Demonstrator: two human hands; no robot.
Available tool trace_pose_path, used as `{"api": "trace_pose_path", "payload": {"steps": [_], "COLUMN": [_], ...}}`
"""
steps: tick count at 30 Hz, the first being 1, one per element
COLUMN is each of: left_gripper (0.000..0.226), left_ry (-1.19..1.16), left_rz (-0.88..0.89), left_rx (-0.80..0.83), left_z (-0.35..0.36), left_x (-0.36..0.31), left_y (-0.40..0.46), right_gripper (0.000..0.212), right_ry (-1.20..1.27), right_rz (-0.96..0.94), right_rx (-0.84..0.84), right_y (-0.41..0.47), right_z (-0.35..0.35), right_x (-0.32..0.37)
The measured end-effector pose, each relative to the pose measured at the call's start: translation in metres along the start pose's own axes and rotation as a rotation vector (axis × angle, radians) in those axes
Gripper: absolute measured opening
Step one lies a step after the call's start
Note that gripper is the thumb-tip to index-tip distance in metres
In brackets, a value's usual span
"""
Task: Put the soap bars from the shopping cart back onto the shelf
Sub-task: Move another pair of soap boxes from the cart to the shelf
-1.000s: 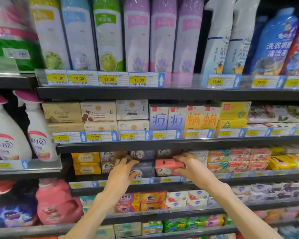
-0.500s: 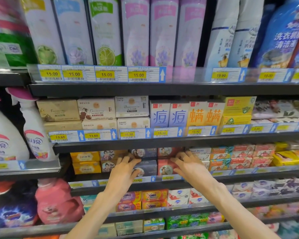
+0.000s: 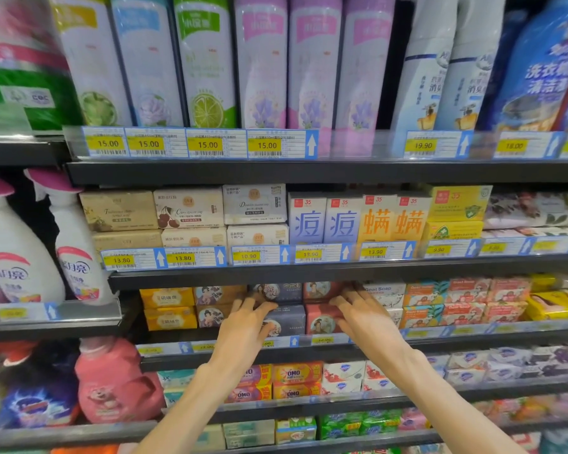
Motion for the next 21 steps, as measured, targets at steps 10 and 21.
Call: {"api": "trace_pose_path", "payload": {"steps": [10,21], "left_gripper": [0.035,0.045], "left_ry": [0.051,0.202], "left_rz": [-0.038,-0.393], "left_rx": [-0.118,-0.073], "left_z": [-0.029,-0.076], "left_x": [0.000,0.047], "left_y": [-0.029,-0.186], "right_gripper": [0.029,0.045], "right_ry": [0.070,0.365], "right_rz": [-0.170,-0.654], "right_rx": [-0.042,0.136], "right_y": [-0.006,-0.037], "right_z": [-0.021,-0.016], "right_x": [0.041,0.176]}}
Point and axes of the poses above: each hand's wrist, its own y-axis towards the middle knuckle, its own z-axis out of the palm, x = y × z, the point moved 10 cm from there along y, towards the middle knuckle, and after that the axes turned 6 degrees about y, right-handed, at the moved point
